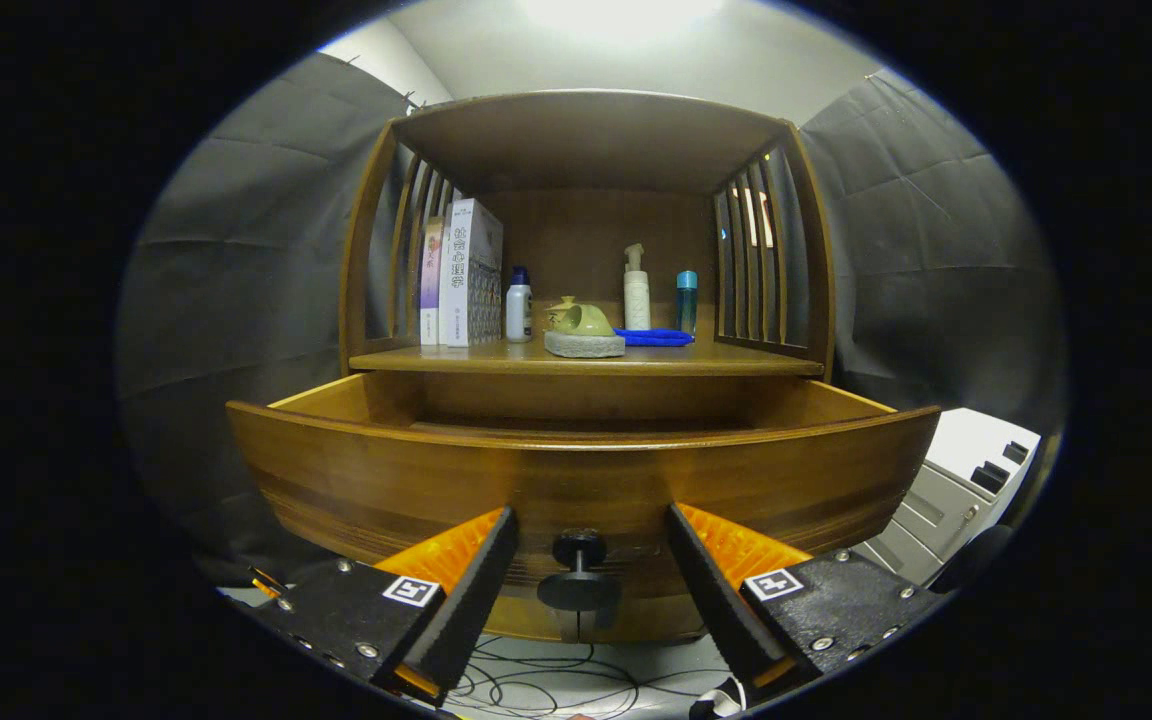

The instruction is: Pull open the drawer, take out the items inside it, and place them on the countertop above the cabinet.

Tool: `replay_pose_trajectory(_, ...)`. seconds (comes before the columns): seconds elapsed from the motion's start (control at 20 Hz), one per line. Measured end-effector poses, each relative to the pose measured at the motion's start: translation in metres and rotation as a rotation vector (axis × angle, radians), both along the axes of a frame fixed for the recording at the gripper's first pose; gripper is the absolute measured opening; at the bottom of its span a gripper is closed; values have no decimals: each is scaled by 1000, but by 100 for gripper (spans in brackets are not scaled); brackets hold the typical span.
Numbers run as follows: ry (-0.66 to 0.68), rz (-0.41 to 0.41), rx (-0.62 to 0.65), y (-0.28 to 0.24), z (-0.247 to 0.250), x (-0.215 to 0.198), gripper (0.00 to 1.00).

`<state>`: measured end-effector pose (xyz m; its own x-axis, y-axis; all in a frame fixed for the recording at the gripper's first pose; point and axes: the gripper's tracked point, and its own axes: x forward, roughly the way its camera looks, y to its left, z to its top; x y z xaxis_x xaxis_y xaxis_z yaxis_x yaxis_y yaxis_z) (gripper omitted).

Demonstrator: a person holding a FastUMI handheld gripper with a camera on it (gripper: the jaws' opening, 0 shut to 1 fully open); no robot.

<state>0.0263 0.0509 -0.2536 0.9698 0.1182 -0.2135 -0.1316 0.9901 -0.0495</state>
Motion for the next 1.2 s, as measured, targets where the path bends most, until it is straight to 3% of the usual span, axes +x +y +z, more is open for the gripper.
replay_pose_trajectory(0.9,29,-33,29,24,-6,131,95)
replay_pose_trajectory(1.2,39,-21,34,22,-10,142,95)
